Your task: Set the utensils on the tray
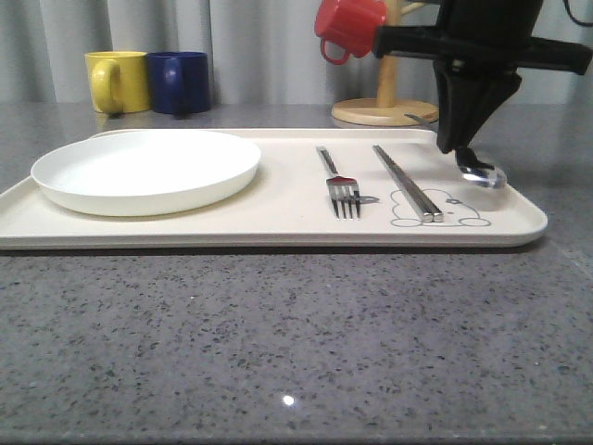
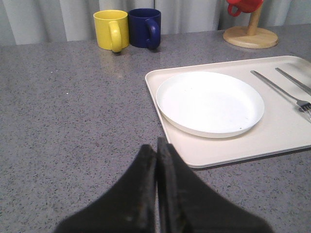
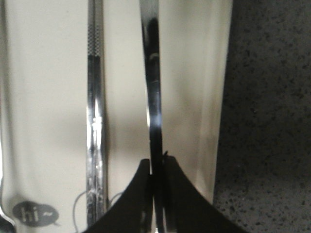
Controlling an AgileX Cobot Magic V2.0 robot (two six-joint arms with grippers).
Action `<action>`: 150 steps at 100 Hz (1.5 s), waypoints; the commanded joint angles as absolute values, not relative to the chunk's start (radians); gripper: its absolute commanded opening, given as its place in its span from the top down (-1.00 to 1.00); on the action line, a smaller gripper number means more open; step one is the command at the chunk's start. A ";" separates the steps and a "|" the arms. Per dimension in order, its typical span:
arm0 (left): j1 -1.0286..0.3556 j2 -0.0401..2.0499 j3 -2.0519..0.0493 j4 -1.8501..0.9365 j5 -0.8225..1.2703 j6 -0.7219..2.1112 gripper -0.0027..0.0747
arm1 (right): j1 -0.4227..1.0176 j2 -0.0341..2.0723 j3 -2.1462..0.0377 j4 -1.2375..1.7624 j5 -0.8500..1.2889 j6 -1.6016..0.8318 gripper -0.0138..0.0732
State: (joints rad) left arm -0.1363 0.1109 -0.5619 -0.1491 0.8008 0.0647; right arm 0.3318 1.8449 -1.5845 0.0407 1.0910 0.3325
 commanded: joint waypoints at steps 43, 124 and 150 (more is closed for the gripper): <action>-0.143 0.123 -0.585 -0.159 0.734 0.065 0.98 | 0.330 1.826 -1.607 0.034 1.064 0.338 0.52; -0.143 0.123 -0.585 -0.159 0.734 0.065 0.98 | 0.257 1.582 -1.606 -0.066 1.105 0.336 0.85; -0.143 0.123 -0.585 -0.159 0.734 0.065 0.98 | 0.168 1.479 -1.602 -0.064 1.163 0.282 0.85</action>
